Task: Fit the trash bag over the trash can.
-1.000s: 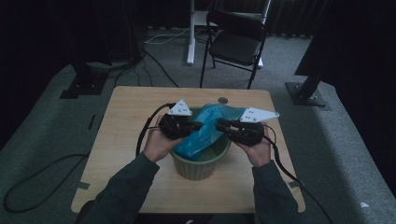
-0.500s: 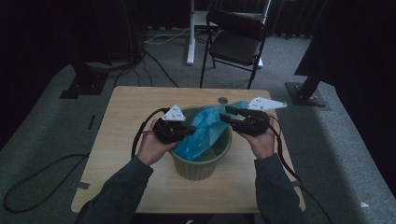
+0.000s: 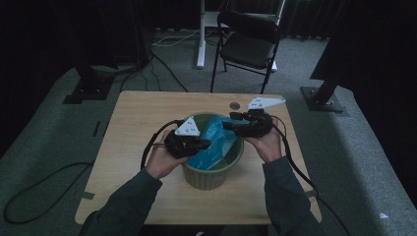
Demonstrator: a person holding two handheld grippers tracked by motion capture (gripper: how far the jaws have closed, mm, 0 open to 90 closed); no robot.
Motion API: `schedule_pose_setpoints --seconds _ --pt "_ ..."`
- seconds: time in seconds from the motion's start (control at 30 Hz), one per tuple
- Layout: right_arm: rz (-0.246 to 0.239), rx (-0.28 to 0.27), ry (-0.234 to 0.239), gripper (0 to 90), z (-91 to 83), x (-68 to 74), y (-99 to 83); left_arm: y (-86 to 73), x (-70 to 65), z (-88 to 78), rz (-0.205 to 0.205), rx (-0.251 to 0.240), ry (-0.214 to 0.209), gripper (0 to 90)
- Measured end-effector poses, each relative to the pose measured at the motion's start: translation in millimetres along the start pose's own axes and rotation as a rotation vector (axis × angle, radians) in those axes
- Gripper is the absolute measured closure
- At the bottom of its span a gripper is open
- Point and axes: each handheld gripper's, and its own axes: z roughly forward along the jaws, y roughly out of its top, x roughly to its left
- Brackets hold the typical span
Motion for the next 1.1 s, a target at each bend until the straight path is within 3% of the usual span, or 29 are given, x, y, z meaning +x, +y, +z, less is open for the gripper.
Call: schedule_pose_setpoints --seconds 0.13,0.17,0.2,0.23,0.27,0.43,0.57,1.1 --pt "0.006 0.014 -0.006 57.3 0.9 -1.4 -2.0 -0.9 0.4 0.2 -0.004 -0.003 -0.002 86.3" --pt "0.017 0.026 -0.009 71.7 1.1 -2.3 -3.2 -1.0 0.6 0.2 -0.005 -0.002 -0.003 86.3" --pt "0.015 0.028 -0.002 78.2 0.8 -2.6 -3.9 -1.1 0.9 0.1 -0.009 -0.006 -0.007 86.1" --pt "0.015 0.028 -0.002 78.2 0.8 -2.6 -3.9 -1.1 0.9 0.1 -0.009 -0.006 -0.007 86.0" --pt "0.012 0.034 0.003 88.7 0.2 -1.7 -5.1 -1.0 0.9 0.1 -0.010 -0.007 -0.011 85.3" --pt "-0.012 0.030 -0.017 90.0 -3.3 2.3 -5.5 -1.1 2.2 -0.2 -0.017 0.001 -0.018 73.0" --pt "-0.024 0.019 -0.025 89.9 -7.9 3.9 -5.5 -2.6 9.1 -5.4 -0.047 -0.004 0.005 66.0" --pt "-0.041 -0.027 -0.038 90.0 -22.8 2.4 -4.6 -1.1 26.1 -20.0 -0.102 -0.056 0.052 62.7"
